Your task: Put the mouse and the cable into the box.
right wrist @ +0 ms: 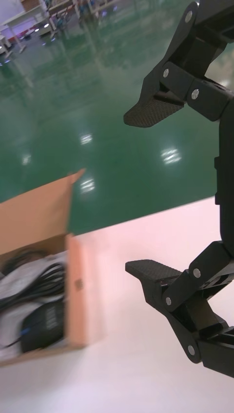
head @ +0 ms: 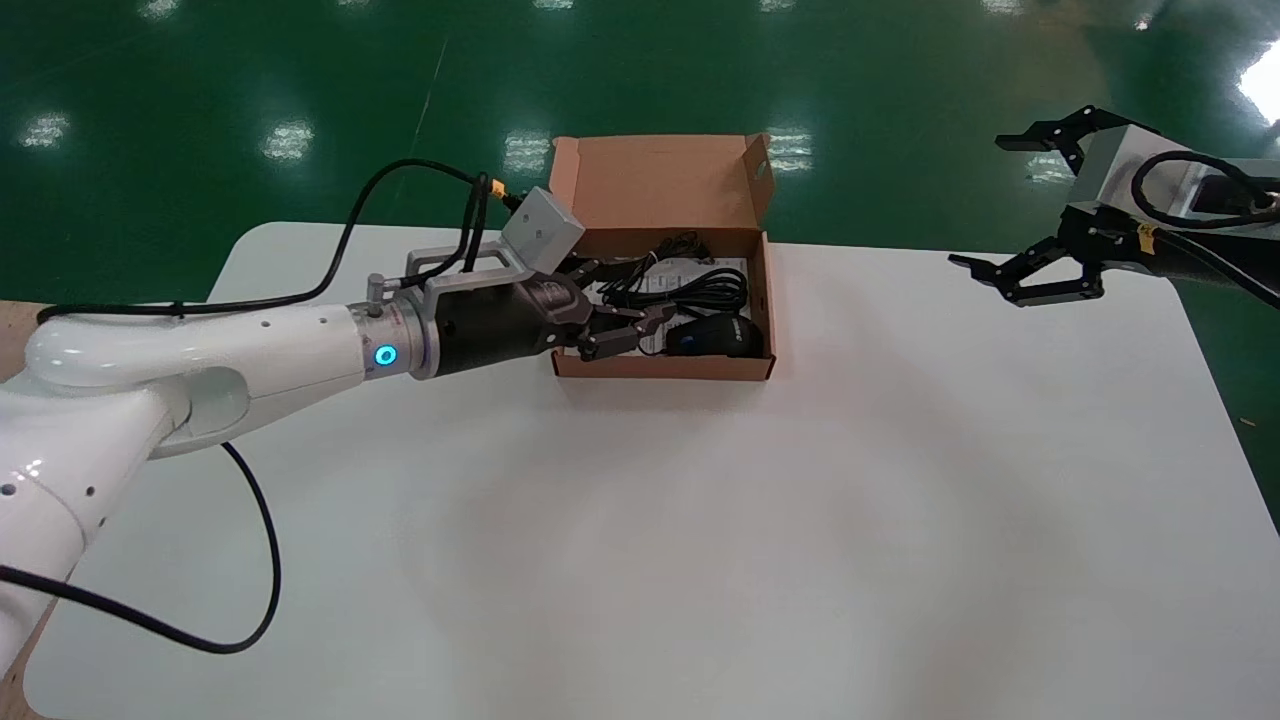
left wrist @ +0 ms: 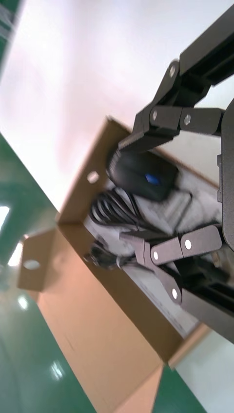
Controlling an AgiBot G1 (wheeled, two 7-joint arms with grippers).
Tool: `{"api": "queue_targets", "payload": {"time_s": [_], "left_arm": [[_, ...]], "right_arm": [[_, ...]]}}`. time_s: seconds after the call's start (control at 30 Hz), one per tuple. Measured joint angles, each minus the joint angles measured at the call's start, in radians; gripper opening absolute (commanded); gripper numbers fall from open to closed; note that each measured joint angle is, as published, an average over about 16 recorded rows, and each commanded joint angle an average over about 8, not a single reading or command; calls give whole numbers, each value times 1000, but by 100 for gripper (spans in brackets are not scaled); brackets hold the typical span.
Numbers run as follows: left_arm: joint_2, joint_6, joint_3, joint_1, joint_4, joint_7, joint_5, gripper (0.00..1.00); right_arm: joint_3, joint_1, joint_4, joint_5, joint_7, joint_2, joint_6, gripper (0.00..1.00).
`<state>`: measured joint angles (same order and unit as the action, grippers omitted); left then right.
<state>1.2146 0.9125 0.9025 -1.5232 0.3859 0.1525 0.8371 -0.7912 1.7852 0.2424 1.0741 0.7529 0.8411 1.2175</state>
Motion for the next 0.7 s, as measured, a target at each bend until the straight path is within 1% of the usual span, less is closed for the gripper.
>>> {"api": "queue_targets", "payload": {"time_s": [0.7], "left_arm": [[-262, 253, -270, 195, 390, -148, -46, 100]], "right_arm": [[219, -304, 446, -147, -402, -98, 119, 100]]}}
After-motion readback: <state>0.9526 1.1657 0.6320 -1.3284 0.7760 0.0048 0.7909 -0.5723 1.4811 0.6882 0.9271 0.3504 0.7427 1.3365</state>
